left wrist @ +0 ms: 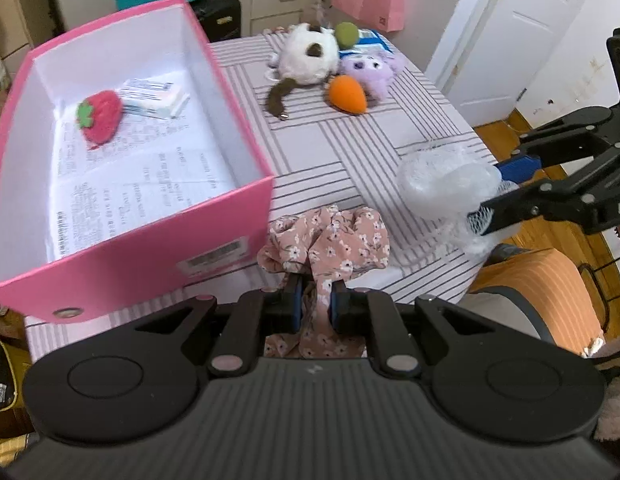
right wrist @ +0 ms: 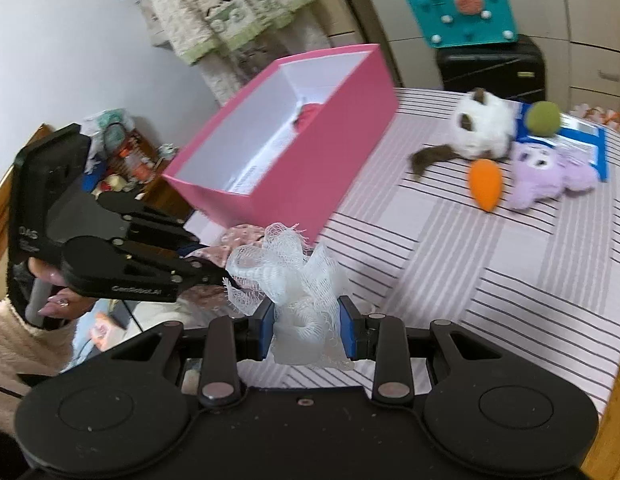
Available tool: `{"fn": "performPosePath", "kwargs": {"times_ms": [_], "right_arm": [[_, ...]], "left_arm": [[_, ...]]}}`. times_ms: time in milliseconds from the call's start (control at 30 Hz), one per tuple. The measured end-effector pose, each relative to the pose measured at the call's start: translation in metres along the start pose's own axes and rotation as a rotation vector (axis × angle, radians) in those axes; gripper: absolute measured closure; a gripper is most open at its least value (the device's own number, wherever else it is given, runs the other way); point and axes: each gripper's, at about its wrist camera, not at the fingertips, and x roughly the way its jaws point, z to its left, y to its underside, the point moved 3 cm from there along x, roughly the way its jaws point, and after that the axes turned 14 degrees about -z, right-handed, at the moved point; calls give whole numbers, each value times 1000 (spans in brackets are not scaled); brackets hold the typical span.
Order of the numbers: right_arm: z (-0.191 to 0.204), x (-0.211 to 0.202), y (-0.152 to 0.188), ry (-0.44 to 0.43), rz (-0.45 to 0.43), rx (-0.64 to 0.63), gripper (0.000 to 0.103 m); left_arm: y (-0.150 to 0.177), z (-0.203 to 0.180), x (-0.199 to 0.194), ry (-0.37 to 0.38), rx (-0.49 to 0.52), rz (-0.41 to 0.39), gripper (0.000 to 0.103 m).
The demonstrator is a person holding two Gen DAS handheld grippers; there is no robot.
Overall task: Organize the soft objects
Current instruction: 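Lift the scrunchie and mesh puff and carry them toward the pink box, then lower the scrunchie with the left gripper while the right gripper lowers the mesh puff, then open both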
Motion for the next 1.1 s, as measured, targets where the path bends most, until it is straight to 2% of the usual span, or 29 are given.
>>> {"fn": "performPosePath", "kwargs": {"times_ms": [100,200,367,433,633,767,967,1100], "right_arm": [[12,7,-7,-66,4,-13,65],[25,11,-16,-133,-5,-19,65],[51,12,-39,-149,-78,-97,65],[59,14,-49,-167,-95,-113,65],[77,26,-85,-182,-158,-161,65],[80,38,-109,-169,-199,-174,65],[79,56,-140,-149,-240,-185,65],[78,74,-151,-110,-259,-220,65]], "left_arm": [[0,7,-16,-14,-9,-24,91],[-2,8,-38,-21,22,-82,91],[-10,14,-61,-35,59,-153,90],[-16,23,-64,-56,49,-182,90],[-37,58,-82,-58,-16,-307,90],[-53,80,-82,-77,-34,-365,90],[-68,110,-71,-137,-41,-391,89],[-77,129,-44,-180,-41,-326,89]]}}
